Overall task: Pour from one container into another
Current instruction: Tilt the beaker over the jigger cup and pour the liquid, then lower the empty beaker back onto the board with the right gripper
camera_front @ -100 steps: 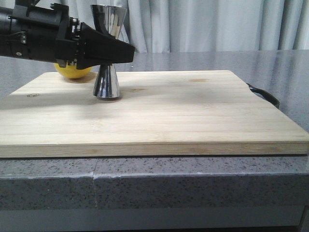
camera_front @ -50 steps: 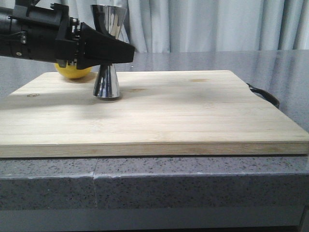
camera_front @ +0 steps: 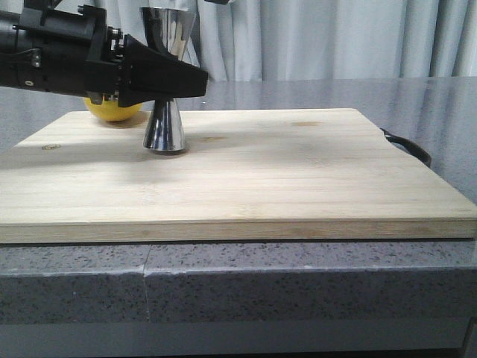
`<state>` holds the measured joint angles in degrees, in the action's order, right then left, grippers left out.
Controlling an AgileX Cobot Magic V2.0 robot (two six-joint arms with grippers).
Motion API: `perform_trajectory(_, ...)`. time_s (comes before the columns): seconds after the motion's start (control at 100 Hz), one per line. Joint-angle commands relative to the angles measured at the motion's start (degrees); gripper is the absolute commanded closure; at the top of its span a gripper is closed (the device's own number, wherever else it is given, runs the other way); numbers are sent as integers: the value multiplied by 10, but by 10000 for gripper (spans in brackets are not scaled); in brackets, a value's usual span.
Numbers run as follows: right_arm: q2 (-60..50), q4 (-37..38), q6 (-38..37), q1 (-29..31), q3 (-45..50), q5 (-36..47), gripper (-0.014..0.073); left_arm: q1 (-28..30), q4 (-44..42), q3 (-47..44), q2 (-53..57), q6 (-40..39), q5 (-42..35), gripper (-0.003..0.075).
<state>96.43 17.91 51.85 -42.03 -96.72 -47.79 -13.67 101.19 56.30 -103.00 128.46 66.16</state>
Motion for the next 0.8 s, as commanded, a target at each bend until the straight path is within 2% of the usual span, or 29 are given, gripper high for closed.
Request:
perform_trajectory(0.0,-31,9,-73,2,-23,36,288,-4,41,16,22,-2,67,586)
perform_trajectory(0.12,-43,-20,-151,13,-23,40,288,-4,41,16,22,-2,67,586)
perform_trajectory(0.27,-70,-121,-219,60,-22,39,288,-4,41,16,22,-2,67,586)
perform_trajectory(0.41,-100,-253,-222,131,-6,55,288,-4,41,16,22,-2,67,586)
perform_trajectory(0.51,-125,-318,-222,177,34,82,288,-4,41,16,22,-2,67,586)
perform_trajectory(0.65,-164,-373,-222,215,123,151,288,-4,41,16,22,-2,67,586)
perform_trajectory(0.79,-201,-405,-222,222,234,276,288,-4,41,16,22,-2,67,586)
